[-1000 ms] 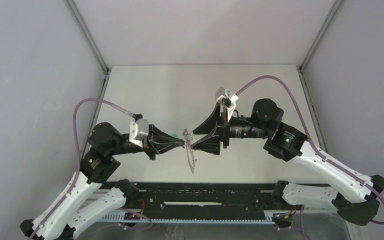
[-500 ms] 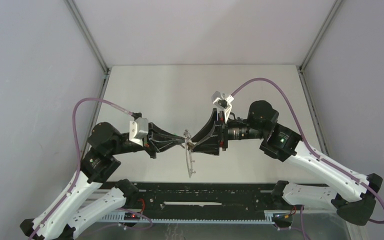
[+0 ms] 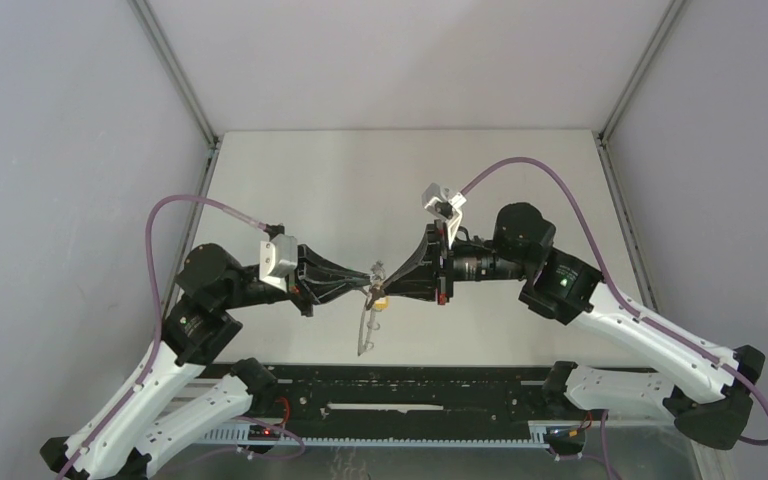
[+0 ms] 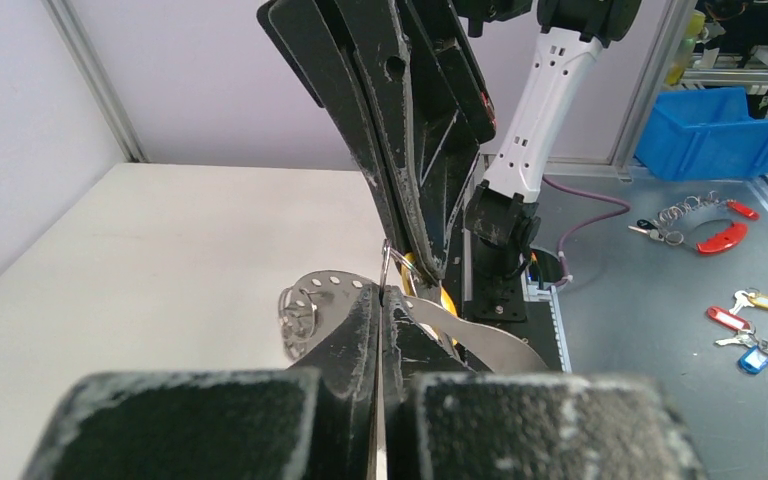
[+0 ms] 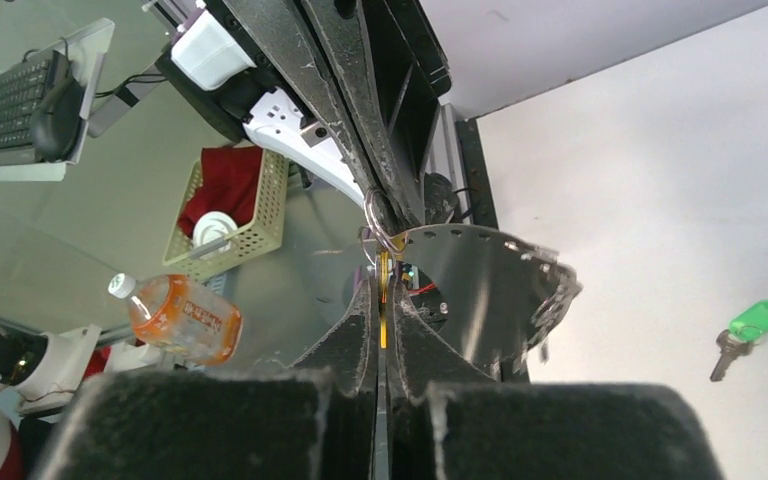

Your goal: Put the keys on the keyring

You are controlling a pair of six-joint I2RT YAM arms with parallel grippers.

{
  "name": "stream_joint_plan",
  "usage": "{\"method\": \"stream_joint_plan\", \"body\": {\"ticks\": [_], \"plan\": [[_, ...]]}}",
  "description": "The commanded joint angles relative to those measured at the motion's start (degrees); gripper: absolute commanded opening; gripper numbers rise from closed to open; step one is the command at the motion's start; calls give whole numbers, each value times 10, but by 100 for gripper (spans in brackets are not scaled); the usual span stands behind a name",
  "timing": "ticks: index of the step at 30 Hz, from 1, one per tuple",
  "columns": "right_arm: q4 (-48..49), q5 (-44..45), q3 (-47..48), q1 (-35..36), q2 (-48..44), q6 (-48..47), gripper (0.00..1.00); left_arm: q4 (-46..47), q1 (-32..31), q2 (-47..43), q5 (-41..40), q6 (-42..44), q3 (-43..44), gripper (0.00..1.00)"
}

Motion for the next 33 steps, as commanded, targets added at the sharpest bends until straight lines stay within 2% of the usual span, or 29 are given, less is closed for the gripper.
{"method": "stream_joint_plan", "body": {"ticks": [1,18,22,26,27,29,32,33], "plan": [[-15,35,4,10,-14,-33,0,26,3,-1,-9,1,4,0],[-44,-29,4,-3,2,-18,0,29,3,-1,0,4,7,0],[-34,-28,4,-10,-5,-17,19,24,3,-1,4,8,6,0],[-26,-23,4,-34,-25,-19,49,16,2,-1,4,16,4,0],[-29,-15,4,-41,-31,-23,61,14,3,-1,2,19,3,0],[-39,4,5,-52,-46,-42,73,9,2,-1,-6,22,3,0],[-70,80,4,-32,-63,-95,88,4,3,0,-29,29,5,0],[-82,116,3,-16,-67,-116,96,4,3,1,-42,30,5,0]]}}
